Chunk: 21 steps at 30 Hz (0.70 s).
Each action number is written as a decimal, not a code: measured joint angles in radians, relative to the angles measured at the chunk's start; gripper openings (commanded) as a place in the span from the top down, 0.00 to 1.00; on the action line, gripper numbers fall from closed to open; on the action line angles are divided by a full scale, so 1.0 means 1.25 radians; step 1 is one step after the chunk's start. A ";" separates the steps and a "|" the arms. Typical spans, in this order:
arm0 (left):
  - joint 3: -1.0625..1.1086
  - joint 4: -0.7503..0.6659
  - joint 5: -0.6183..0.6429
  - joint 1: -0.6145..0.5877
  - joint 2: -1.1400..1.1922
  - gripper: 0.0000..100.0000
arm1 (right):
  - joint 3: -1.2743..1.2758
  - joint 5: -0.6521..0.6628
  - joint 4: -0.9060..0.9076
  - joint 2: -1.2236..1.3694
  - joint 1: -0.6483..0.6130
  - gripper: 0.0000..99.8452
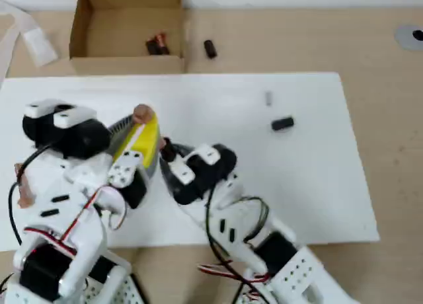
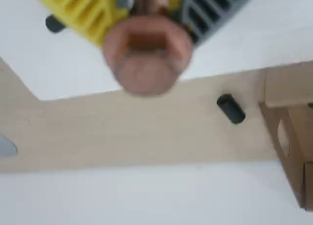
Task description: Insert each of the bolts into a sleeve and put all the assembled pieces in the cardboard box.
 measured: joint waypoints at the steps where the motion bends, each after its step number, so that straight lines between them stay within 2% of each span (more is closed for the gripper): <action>1: 0.014 -0.014 0.000 0.000 0.000 0.99 | 0.000 0.000 0.000 0.000 0.000 0.99; 10: 0.101 -0.092 0.000 0.002 0.001 0.99 | 0.001 0.000 0.000 0.000 0.001 0.99; 21: 0.106 -0.090 0.000 0.002 0.000 0.98 | 0.001 0.000 0.000 0.000 0.001 0.99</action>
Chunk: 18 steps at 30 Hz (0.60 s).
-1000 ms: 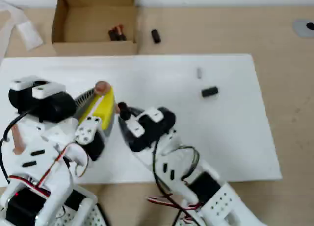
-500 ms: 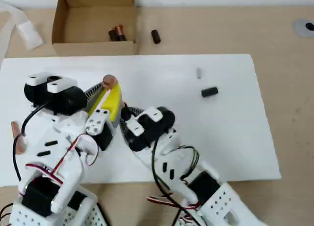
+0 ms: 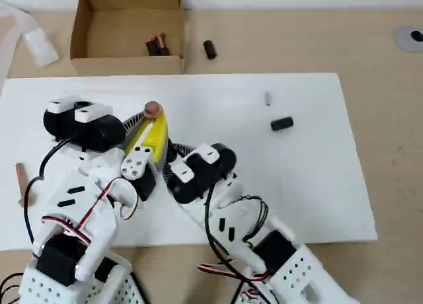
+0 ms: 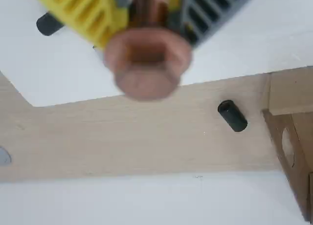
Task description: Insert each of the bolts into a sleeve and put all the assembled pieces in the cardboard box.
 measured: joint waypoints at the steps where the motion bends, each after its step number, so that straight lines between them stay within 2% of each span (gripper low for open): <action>1: 0.000 0.004 0.000 0.000 0.000 0.96 | 0.000 0.000 0.000 0.000 0.000 0.99; 3: -0.012 0.036 0.000 0.000 0.000 0.91 | 0.000 0.000 0.000 0.000 -0.002 0.99; 8: -0.081 0.152 0.031 0.000 0.000 0.85 | -0.005 0.000 0.020 0.000 -0.002 0.99; 18: -0.333 0.409 0.104 -0.002 0.064 0.83 | -0.027 0.001 0.063 0.000 -0.004 0.99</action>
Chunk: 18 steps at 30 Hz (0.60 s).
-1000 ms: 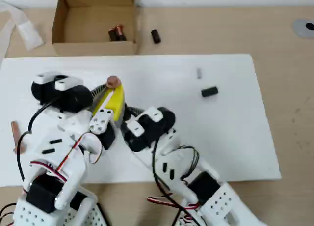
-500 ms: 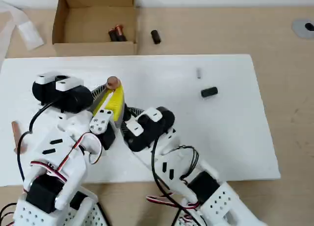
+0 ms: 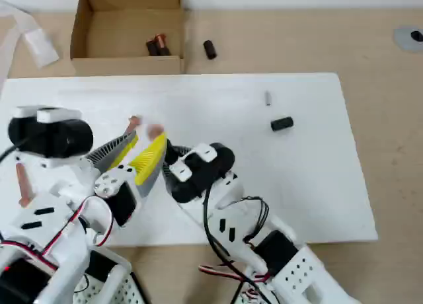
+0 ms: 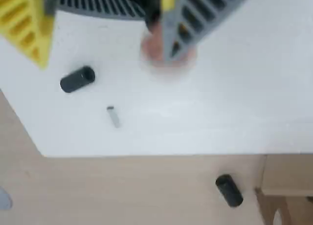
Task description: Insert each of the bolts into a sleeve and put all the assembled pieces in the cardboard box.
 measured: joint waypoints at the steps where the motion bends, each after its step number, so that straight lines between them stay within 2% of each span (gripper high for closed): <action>1: -0.029 0.018 0.001 0.000 0.018 0.83 | 0.001 -0.001 0.000 0.002 0.001 0.99; 6: -0.174 0.096 0.002 0.000 0.086 0.84 | -0.043 0.000 0.000 0.016 0.006 0.99; 10: -0.293 0.136 0.002 -0.031 0.115 0.90 | -0.149 -0.027 0.000 0.120 0.076 0.99; 15: -0.322 0.130 0.002 -0.215 0.131 0.98 | -0.356 -0.134 0.000 0.377 0.184 0.99; 18: -0.285 0.095 -0.037 -0.341 0.135 1.00 | -0.518 -0.160 0.000 0.576 0.217 0.99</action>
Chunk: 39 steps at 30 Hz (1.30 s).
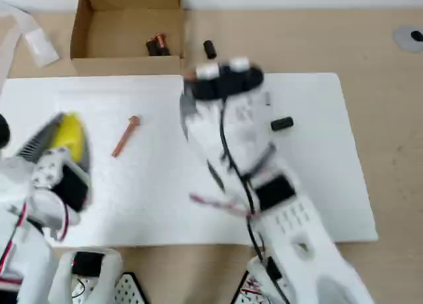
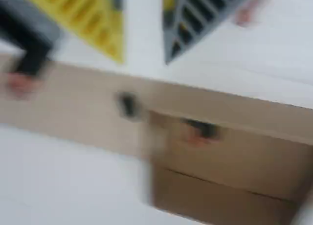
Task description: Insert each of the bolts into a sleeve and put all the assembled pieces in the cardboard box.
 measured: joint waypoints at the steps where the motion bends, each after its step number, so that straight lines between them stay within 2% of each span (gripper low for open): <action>1: 0.020 -0.011 -0.018 -0.036 0.000 1.00 | -0.058 -0.004 0.000 0.071 0.006 0.99; 5: 0.095 -0.027 -0.077 -0.153 0.001 1.00 | -0.314 -0.007 0.000 0.360 0.026 0.99; 10: 0.171 -0.027 -0.113 -0.232 0.004 1.00 | -0.665 -0.007 -0.001 0.719 0.041 0.99; 19: 0.207 -0.027 -0.129 -0.281 0.005 1.00 | -1.300 -0.007 0.001 1.320 0.079 0.99; 25: 0.207 -0.027 -0.129 -0.282 0.007 1.00 | -1.647 -0.007 0.042 1.615 0.114 0.99; 30: 0.254 -0.066 -0.129 -0.282 0.004 1.00 | -1.792 0.010 0.090 1.757 0.114 0.99; 36: 0.284 -0.093 -0.129 -0.282 0.002 1.00 | -1.820 0.043 0.092 1.777 0.114 0.98; 39: 0.284 -0.097 -0.129 -0.282 0.009 1.00 | -1.820 0.060 0.092 1.777 0.114 0.90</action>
